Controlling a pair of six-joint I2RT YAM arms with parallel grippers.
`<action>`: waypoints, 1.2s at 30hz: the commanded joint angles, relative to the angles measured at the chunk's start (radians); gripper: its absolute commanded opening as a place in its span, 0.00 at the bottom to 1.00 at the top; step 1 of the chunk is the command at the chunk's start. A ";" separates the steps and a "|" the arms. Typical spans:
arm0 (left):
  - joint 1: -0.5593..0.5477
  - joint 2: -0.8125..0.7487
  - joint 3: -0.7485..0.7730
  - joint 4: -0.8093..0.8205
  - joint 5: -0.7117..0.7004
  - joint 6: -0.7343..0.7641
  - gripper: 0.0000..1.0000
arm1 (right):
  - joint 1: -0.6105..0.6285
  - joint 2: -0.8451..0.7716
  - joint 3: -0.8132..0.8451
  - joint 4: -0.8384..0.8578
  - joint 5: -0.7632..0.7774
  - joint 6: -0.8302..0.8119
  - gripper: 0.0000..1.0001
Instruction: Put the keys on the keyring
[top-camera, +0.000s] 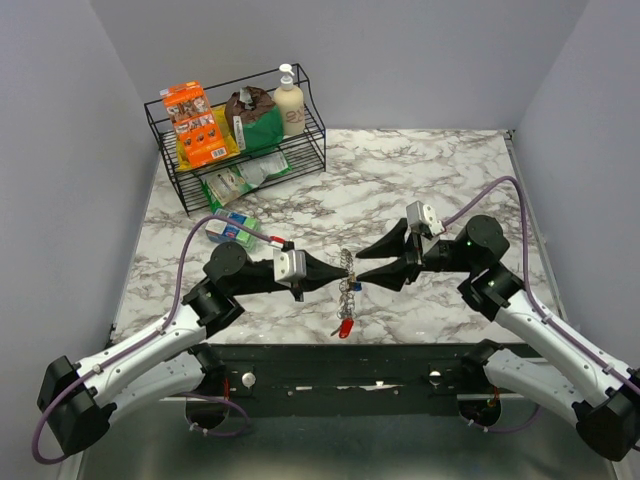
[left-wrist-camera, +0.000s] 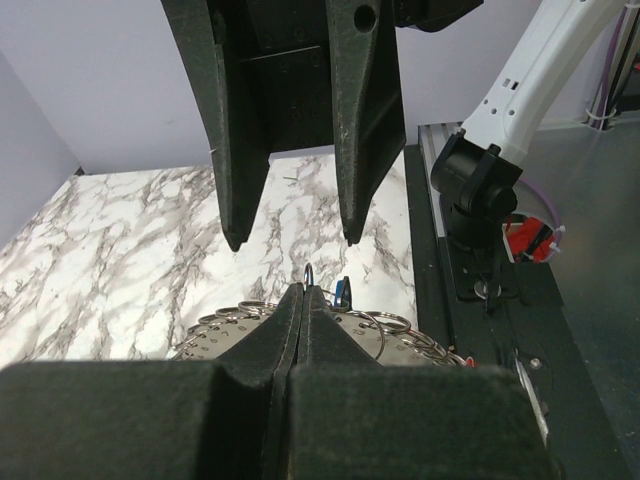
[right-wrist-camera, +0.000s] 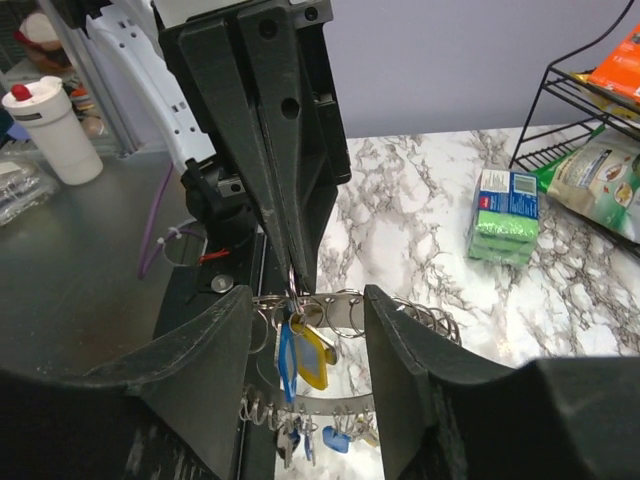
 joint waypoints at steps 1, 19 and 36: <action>0.001 0.004 0.046 0.102 0.021 -0.011 0.00 | 0.010 0.012 -0.007 0.065 -0.058 0.032 0.53; 0.001 0.036 0.042 0.193 0.039 -0.071 0.00 | 0.015 0.055 -0.007 0.060 -0.079 0.020 0.13; 0.000 -0.020 0.068 -0.013 -0.002 0.021 0.01 | 0.016 0.043 0.033 -0.059 -0.013 -0.040 0.00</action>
